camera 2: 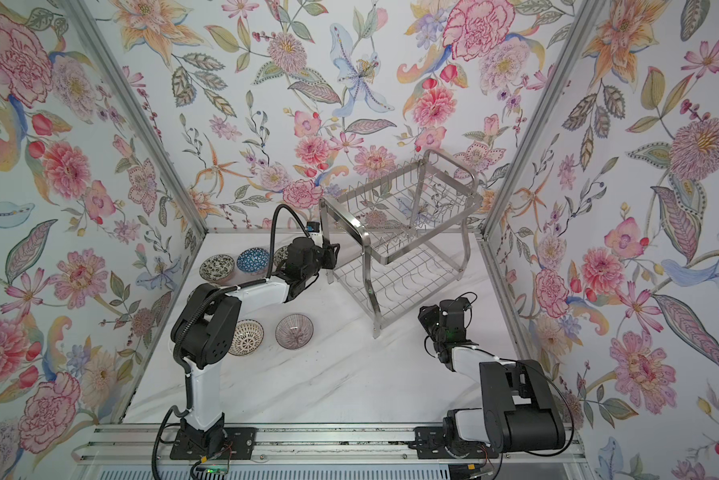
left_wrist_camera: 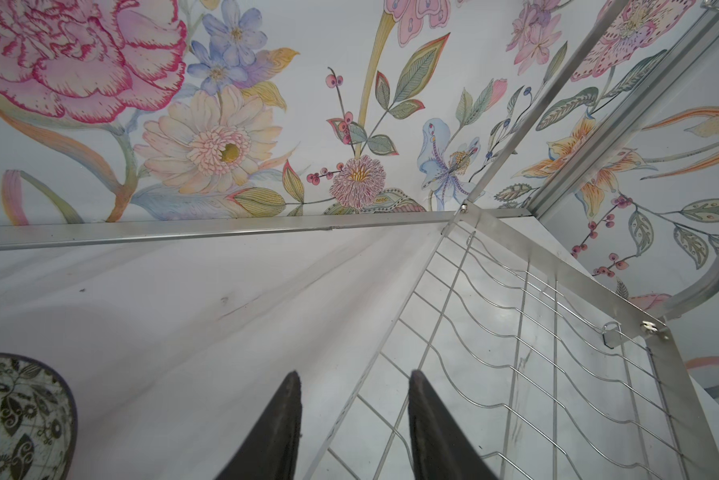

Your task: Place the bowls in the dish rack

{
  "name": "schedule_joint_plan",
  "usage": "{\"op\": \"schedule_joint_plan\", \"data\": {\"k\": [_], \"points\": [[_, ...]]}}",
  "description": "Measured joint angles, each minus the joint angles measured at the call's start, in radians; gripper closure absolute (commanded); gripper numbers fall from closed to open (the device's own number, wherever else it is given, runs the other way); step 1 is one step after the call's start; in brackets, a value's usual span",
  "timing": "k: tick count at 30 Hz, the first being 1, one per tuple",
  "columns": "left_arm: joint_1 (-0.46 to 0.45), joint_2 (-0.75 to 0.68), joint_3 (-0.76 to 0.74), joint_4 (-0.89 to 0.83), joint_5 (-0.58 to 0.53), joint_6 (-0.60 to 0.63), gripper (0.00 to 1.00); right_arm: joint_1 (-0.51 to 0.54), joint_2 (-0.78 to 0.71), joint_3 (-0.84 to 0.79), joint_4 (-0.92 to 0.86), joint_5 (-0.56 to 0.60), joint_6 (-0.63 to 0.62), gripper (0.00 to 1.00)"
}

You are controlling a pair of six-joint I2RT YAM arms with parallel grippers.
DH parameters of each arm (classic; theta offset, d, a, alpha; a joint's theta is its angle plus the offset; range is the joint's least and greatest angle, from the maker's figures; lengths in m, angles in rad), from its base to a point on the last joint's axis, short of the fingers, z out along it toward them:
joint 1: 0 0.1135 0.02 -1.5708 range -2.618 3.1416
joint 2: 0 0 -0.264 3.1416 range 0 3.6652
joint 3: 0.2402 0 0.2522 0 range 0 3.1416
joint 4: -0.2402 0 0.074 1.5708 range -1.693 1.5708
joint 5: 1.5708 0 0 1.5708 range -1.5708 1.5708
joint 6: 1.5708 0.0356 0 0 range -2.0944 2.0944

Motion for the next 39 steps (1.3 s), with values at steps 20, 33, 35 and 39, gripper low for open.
{"op": "schedule_joint_plan", "data": {"k": [20,33,35,39], "points": [[0.021,-0.166,-0.161,-0.016,0.011,0.068,0.01,-0.142,0.000,0.086,-0.099,-0.079,-0.116,0.15],[0.013,-0.448,-0.483,-0.021,-0.006,0.004,0.01,-0.279,0.266,0.294,-0.061,-0.207,-0.153,0.09],[-0.001,-0.499,-0.541,-0.011,-0.007,-0.028,0.01,-0.293,0.313,0.311,-0.039,-0.229,-0.149,0.11],[-0.114,-0.557,-0.615,0.033,-0.011,-0.076,0.01,-0.303,0.371,0.330,0.002,-0.257,-0.145,0.14]]}}
